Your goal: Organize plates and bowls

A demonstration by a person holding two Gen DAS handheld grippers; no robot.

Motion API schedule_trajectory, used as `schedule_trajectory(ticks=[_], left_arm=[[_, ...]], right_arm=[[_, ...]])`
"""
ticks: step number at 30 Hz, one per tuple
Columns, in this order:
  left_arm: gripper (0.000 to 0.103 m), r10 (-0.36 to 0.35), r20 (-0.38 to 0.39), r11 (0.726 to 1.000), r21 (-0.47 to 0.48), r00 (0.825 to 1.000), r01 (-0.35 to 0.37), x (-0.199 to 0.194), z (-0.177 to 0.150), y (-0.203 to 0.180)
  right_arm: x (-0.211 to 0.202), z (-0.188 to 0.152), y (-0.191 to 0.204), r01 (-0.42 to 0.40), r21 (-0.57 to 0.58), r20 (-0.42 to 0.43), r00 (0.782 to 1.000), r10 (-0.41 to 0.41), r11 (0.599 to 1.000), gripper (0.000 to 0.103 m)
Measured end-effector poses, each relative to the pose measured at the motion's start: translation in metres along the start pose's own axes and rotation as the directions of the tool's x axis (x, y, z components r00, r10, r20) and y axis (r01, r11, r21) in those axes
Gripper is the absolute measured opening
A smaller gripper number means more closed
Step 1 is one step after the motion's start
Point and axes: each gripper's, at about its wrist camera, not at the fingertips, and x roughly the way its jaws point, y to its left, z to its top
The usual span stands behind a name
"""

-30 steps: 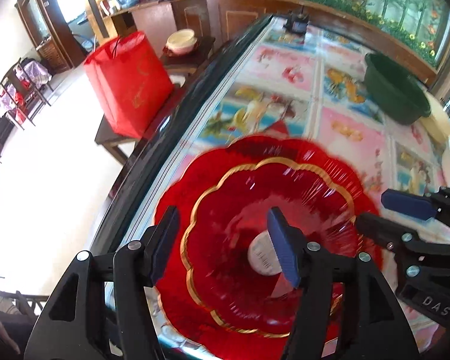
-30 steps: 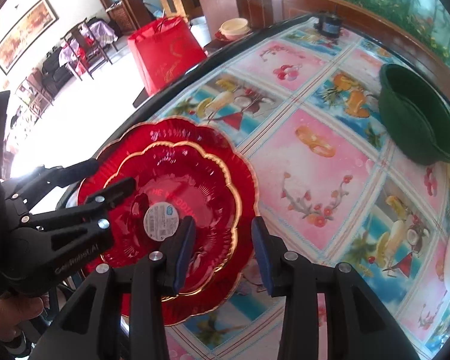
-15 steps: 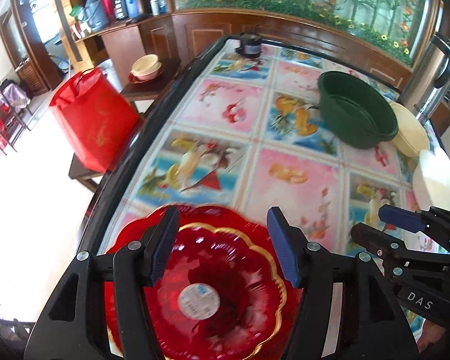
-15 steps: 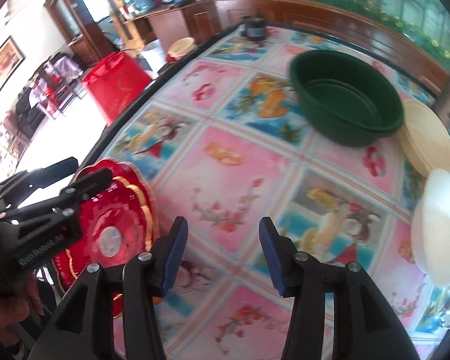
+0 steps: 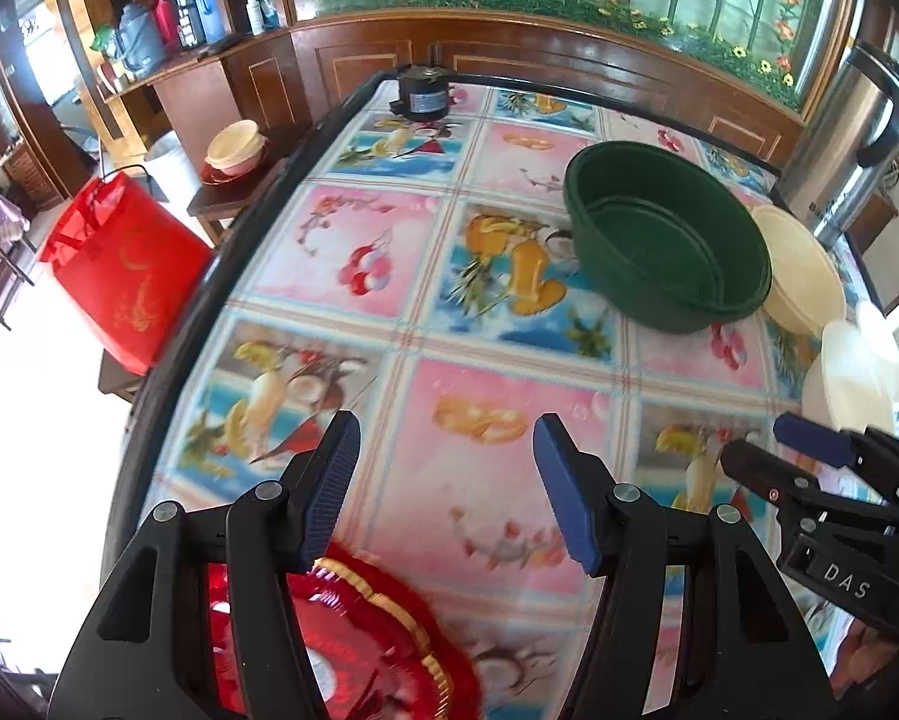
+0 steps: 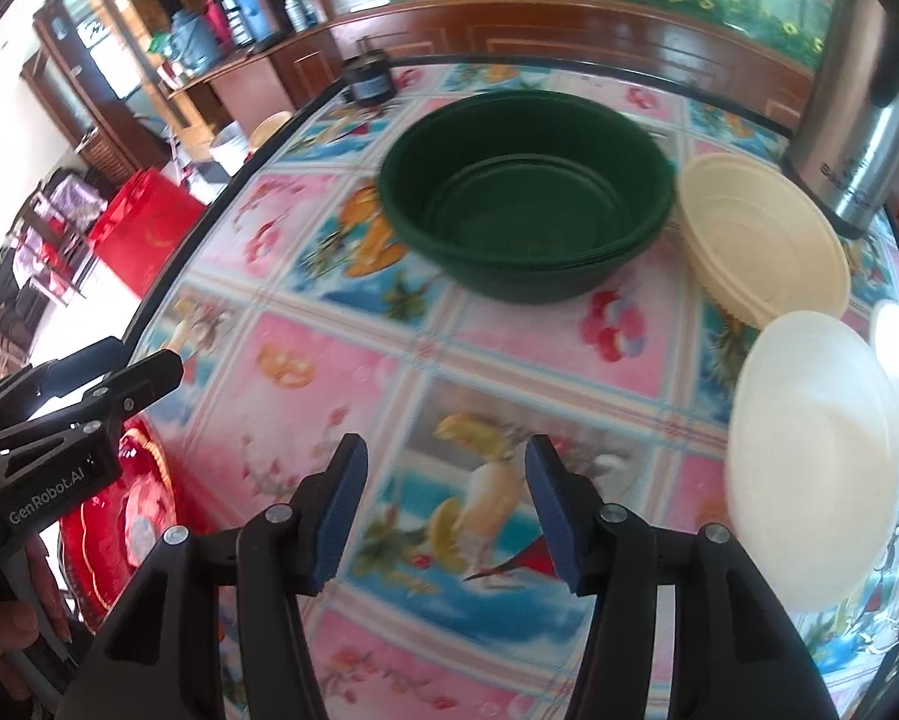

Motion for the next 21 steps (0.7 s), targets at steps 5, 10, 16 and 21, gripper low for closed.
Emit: schedule_trajectory(ticks=[5, 10, 16, 21], left_arm=[[0.061, -0.032, -0.013, 0.999, -0.015, 0.999, 0.032, 0.014, 0.025, -0.013], [0.061, -0.061, -0.03, 0.998, -0.031, 0.998, 0.06, 0.029, 0.056, -0.026], [0.061, -0.079, -0.064, 0.996, -0.051, 0.995, 0.076, 0.054, 0.091, -0.038], [0.061, -0.097, -0.096, 0.993, -0.082, 0.991, 0.089, 0.073, 0.108, -0.044]], right_arm=[[0.004, 0.013, -0.023, 0.004, 0.056, 0.003, 1.0, -0.004, 0.998, 0.056], [0.006, 0.03, -0.046, -0.021, 0.126, 0.011, 1.0, 0.02, 0.992, 0.056], [0.012, 0.054, -0.068, -0.063, 0.202, 0.014, 0.998, 0.062, 0.977, 0.056], [0.02, 0.069, -0.076, -0.064, 0.224, -0.009, 0.998, 0.068, 0.972, 0.056]])
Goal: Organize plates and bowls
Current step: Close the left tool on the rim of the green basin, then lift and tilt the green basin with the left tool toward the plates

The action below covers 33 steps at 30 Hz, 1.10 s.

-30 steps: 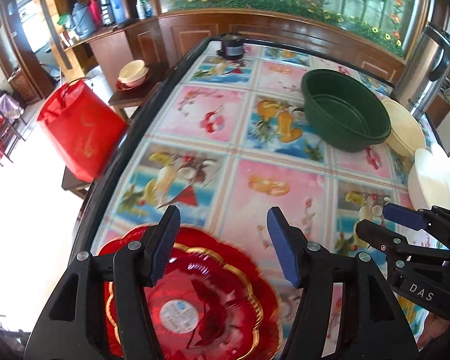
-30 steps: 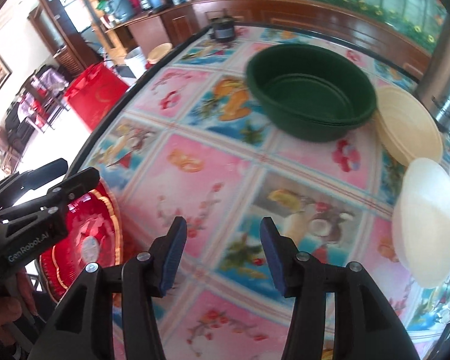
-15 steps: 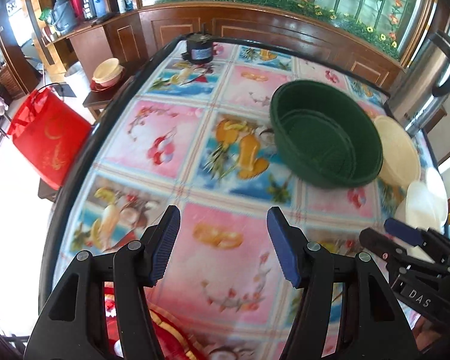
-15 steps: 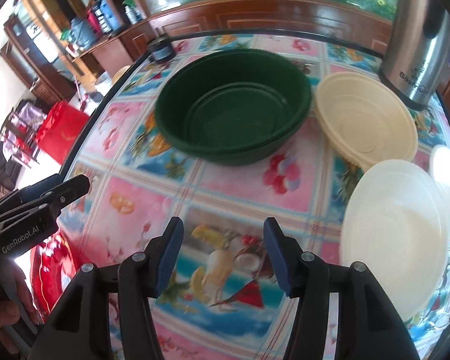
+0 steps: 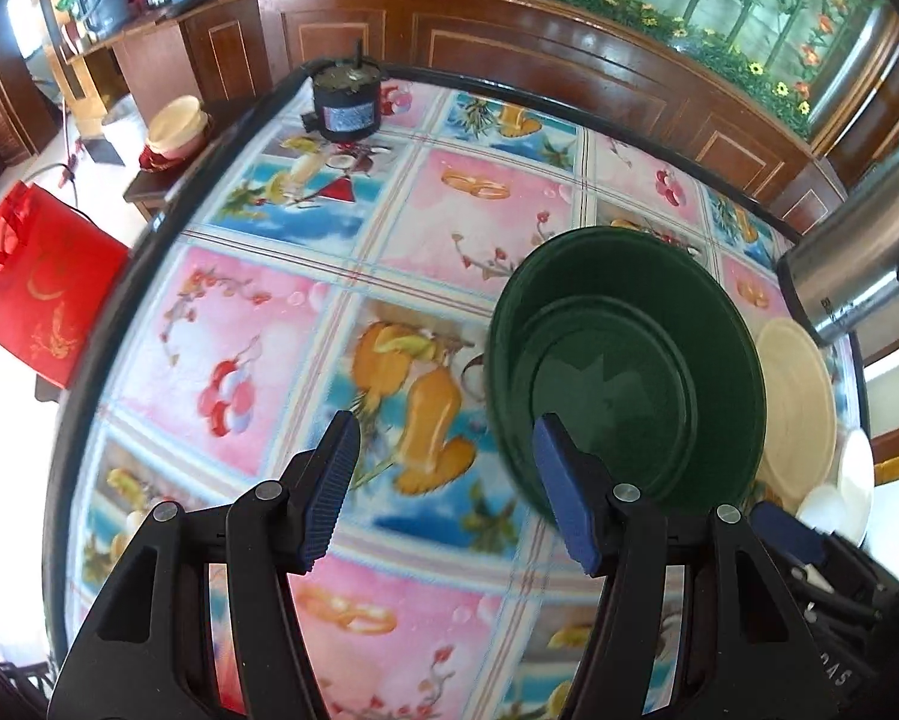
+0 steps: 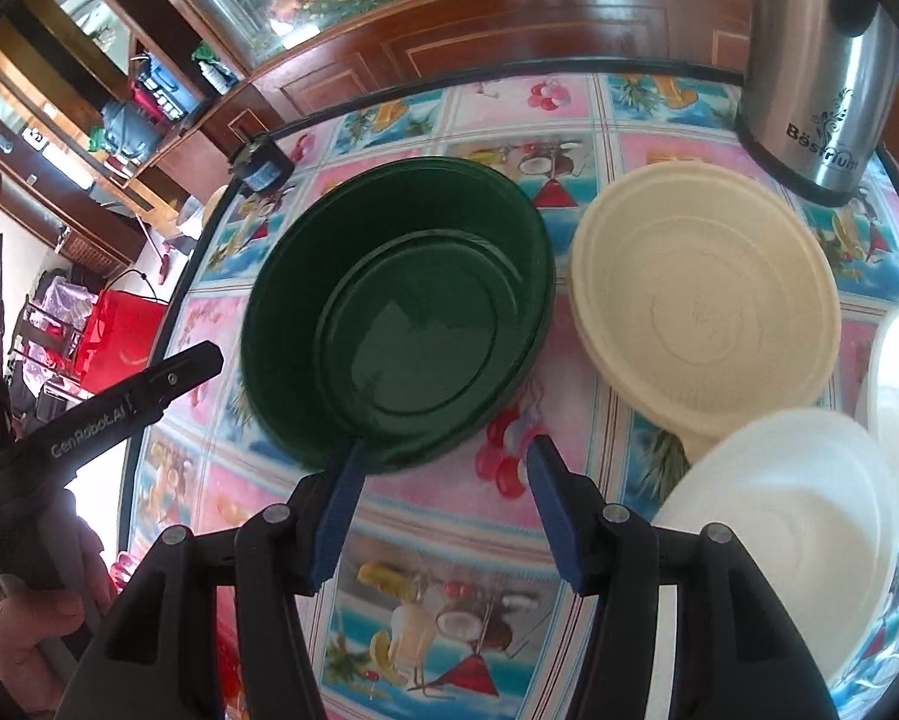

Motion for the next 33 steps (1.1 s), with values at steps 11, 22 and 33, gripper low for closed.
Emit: schedule_trajectory(ticks=[11, 22, 33], left_arm=[[0.061, 0.029, -0.065, 0.999, 0.024, 0.997, -0.028, 0.042, 0.019, -0.023], [0.061, 0.209, -0.096, 0.967, 0.167, 0.973, -0.191, 0.046, 0.008, 0.004], [0.061, 0.098, -0.14, 0.995, 0.004, 0.985, -0.098, 0.037, 0.009, 0.056]], right_arm=[[0.014, 0.02, -0.012, -0.014, 0.056, -0.024, 1.0, 0.016, 0.998, 0.056], [0.022, 0.023, -0.006, -0.034, 0.027, -0.053, 0.998, 0.035, 0.999, 0.06], [0.036, 0.047, 0.021, -0.027, -0.07, -0.063, 0.998, 0.023, 0.997, 0.061]])
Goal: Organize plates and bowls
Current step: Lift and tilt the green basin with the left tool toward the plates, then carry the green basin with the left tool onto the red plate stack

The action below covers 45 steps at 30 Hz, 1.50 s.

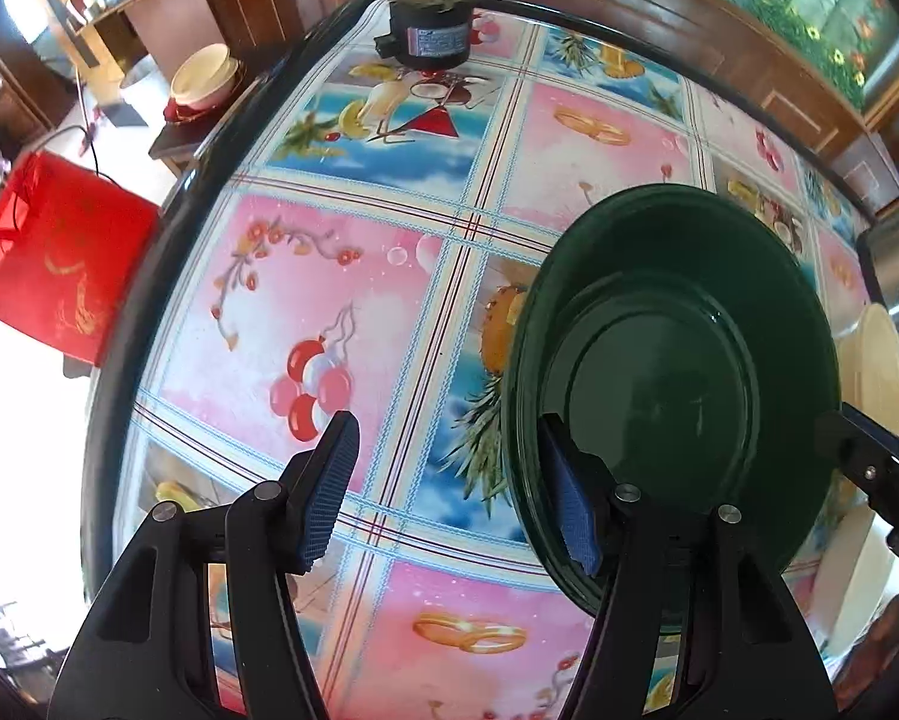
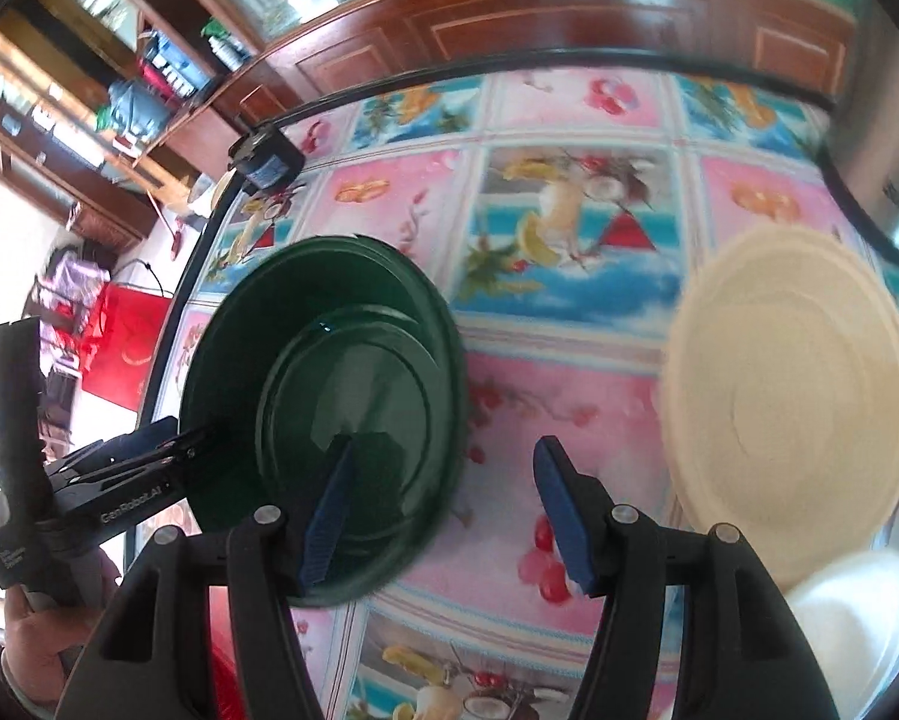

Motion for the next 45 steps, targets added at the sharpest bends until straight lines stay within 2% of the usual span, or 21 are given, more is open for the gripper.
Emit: schedule_trajectory(ticks=[5, 9, 10, 14, 16, 17, 18, 19, 21, 22, 26, 38, 45], left_arm=[[0.061, -0.004, -0.004, 1.0, 0.014, 1.0, 0.004, 0.003, -0.001, -0.015], [0.061, -0.004, -0.004, 1.0, 0.019, 1.0, 0.004, 0.006, -0.001, -0.023], [0.061, -0.001, -0.004, 1.0, 0.02, 1.0, 0.001, 0.007, 0.0, -0.025], [0.061, 0.015, 0.009, 1.0, 0.021, 1.0, -0.015, 0.009, -0.001, -0.027], [0.06, 0.009, 0.012, 1.0, 0.02, 1.0, -0.009, 0.011, -0.001, -0.027], [0.058, 0.008, 0.012, 1.0, 0.021, 1.0, -0.008, 0.011, -0.001, -0.028], [0.047, 0.005, 0.013, 1.0, 0.024, 1.0, -0.006, 0.012, -0.001, -0.028], [0.037, 0.005, 0.016, 1.0, 0.028, 1.0, -0.005, 0.012, -0.001, -0.029], [0.031, 0.013, 0.029, 1.0, 0.026, 0.999, -0.014, 0.011, -0.002, -0.029], [0.025, 0.018, 0.033, 0.999, 0.03, 0.999, -0.019, 0.01, -0.002, -0.029], [0.017, 0.013, 0.031, 0.999, 0.047, 0.999, -0.014, 0.008, -0.008, -0.03], [0.017, 0.036, 0.143, 0.997, 0.069, 0.989, -0.046, -0.042, -0.055, -0.029], [0.017, 0.044, 0.193, 0.998, 0.036, 0.98, -0.052, -0.074, -0.087, -0.013]], right_arm=[[0.005, 0.01, 0.007, 0.062, -0.061, -0.008, 0.998, -0.063, 0.996, 0.06], [0.01, 0.013, 0.003, 0.079, -0.071, -0.023, 0.996, -0.081, 0.994, 0.057], [0.012, 0.014, 0.003, 0.082, -0.077, -0.027, 0.996, -0.084, 0.994, 0.053], [0.022, 0.017, 0.003, 0.099, -0.106, -0.052, 0.993, -0.105, 0.989, 0.025], [0.026, 0.018, 0.001, 0.093, -0.106, -0.062, 0.993, -0.1, 0.99, 0.02], [0.027, 0.018, 0.002, 0.088, -0.109, -0.062, 0.994, -0.095, 0.99, 0.015], [0.027, 0.018, 0.003, 0.09, -0.119, -0.055, 0.994, -0.097, 0.989, 0.012], [0.026, 0.017, 0.004, 0.097, -0.128, -0.05, 0.993, -0.104, 0.987, 0.011], [0.024, 0.015, 0.006, 0.098, -0.144, -0.043, 0.993, -0.105, 0.985, 0.011], [0.023, 0.014, 0.006, 0.096, -0.146, -0.042, 0.994, -0.103, 0.985, 0.011], [0.019, 0.007, 0.007, 0.085, -0.151, -0.041, 0.995, -0.092, 0.985, 0.01], [-0.014, -0.03, 0.016, 0.051, -0.147, -0.008, 0.999, -0.053, 0.988, 0.01], [-0.036, -0.054, 0.032, 0.026, -0.158, 0.01, 1.0, -0.025, 0.987, 0.01]])
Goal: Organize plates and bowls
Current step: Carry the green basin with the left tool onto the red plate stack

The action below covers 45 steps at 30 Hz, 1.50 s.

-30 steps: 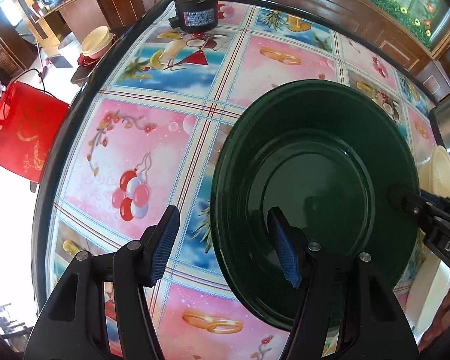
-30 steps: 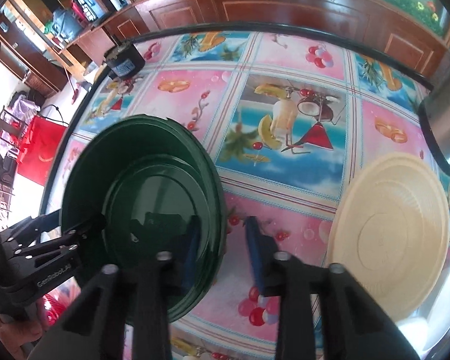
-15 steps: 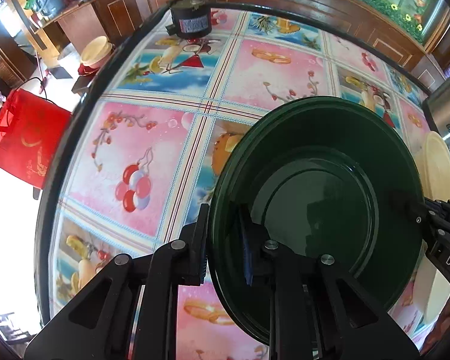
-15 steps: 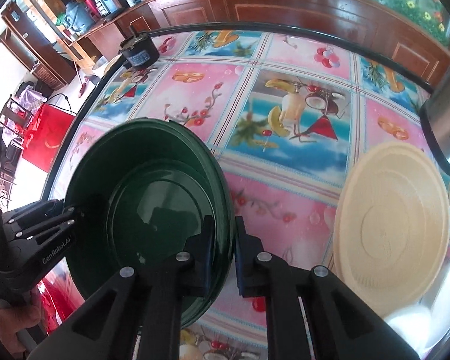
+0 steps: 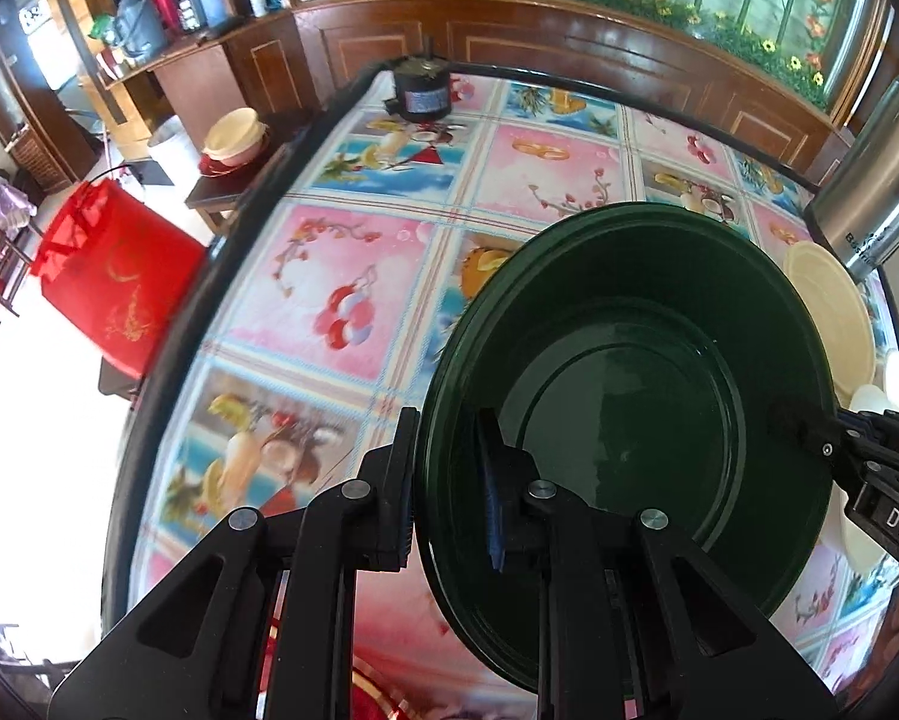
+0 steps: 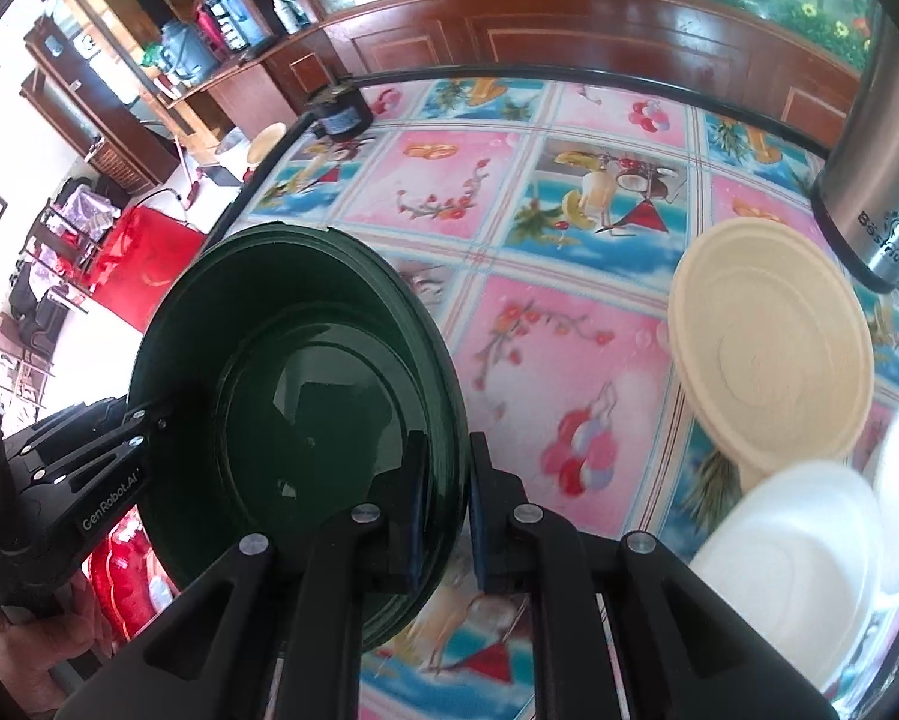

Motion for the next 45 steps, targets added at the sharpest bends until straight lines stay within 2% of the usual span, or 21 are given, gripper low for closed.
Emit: schedule_trajectory(ticks=[13, 22, 34, 45], left_arm=[[0.018, 0.043, 0.047, 0.997, -0.073, 0.998, -0.04, -0.055, -0.051, 0.055], [0.018, 0.077, 0.026, 0.988, -0.136, 0.997, -0.073, -0.077, -0.09, 0.107], [0.019, 0.105, -0.046, 0.976, -0.186, 0.993, -0.111, -0.07, -0.141, 0.155], [0.019, 0.116, -0.095, 0.972, -0.193, 0.989, -0.133, -0.047, -0.166, 0.167]], right_arm=[[-0.027, -0.035, 0.061, -0.059, -0.072, 0.005, 0.998, 0.059, 0.996, 0.011], [-0.025, -0.061, 0.113, -0.102, -0.147, -0.037, 0.995, 0.097, 0.984, 0.011], [0.001, -0.091, 0.172, -0.136, -0.236, -0.123, 0.986, 0.109, 0.962, 0.013], [0.029, -0.115, 0.19, -0.126, -0.276, -0.205, 0.976, 0.07, 0.953, 0.015]])
